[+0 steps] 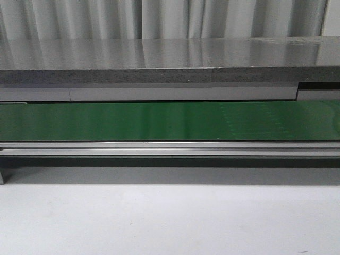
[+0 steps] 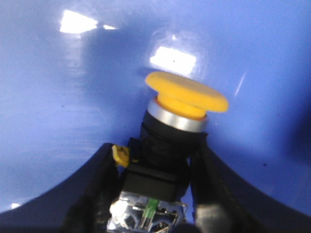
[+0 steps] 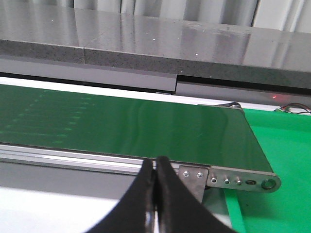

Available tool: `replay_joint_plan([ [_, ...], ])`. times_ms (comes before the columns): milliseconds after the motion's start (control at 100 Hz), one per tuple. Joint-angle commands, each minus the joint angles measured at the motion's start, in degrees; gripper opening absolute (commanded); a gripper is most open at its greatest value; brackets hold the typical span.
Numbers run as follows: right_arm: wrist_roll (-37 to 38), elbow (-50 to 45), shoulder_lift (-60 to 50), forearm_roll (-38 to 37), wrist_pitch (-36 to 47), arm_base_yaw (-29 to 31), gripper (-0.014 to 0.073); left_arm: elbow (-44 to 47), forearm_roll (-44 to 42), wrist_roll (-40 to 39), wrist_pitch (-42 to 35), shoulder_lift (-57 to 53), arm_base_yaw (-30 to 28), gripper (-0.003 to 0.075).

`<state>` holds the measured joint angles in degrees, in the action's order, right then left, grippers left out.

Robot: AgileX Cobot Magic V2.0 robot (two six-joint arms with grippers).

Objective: Move button from left to right
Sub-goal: 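Lift the button with the left gripper and set it on the belt start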

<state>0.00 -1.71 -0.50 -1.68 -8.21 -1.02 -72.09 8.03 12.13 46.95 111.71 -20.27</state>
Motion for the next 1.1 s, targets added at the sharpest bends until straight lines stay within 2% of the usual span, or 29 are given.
replay_joint_plan([
  [0, 0.00, 0.40, -0.97, -0.48, 5.01, 0.00, -0.0068, -1.71, 0.70, 0.10, 0.85, -2.51, 0.07, 0.0103],
  [200, 0.00, 0.40, -0.97, -0.48, 5.01, 0.00, -0.0068, -6.57, 0.73, 0.10, 6.41, -3.13, 0.07, 0.0059],
  [450, 0.00, 0.40, -0.97, -0.48, 5.01, 0.00, -0.0068, -10.88, 7.40, 3.66, 9.57, -8.58, 1.13, 0.0032],
  [880, 0.00, 0.40, -0.97, -0.48, 5.01, 0.00, -0.0068, -10.68, 8.43, 4.08, 9.75, -10.84, 9.54, 0.0032],
  [1090, 0.00, 0.40, -0.97, -0.48, 5.01, 0.00, -0.0068, -10.68, 8.43, 4.08, 9.53, -8.92, 11.40, 0.0044],
])
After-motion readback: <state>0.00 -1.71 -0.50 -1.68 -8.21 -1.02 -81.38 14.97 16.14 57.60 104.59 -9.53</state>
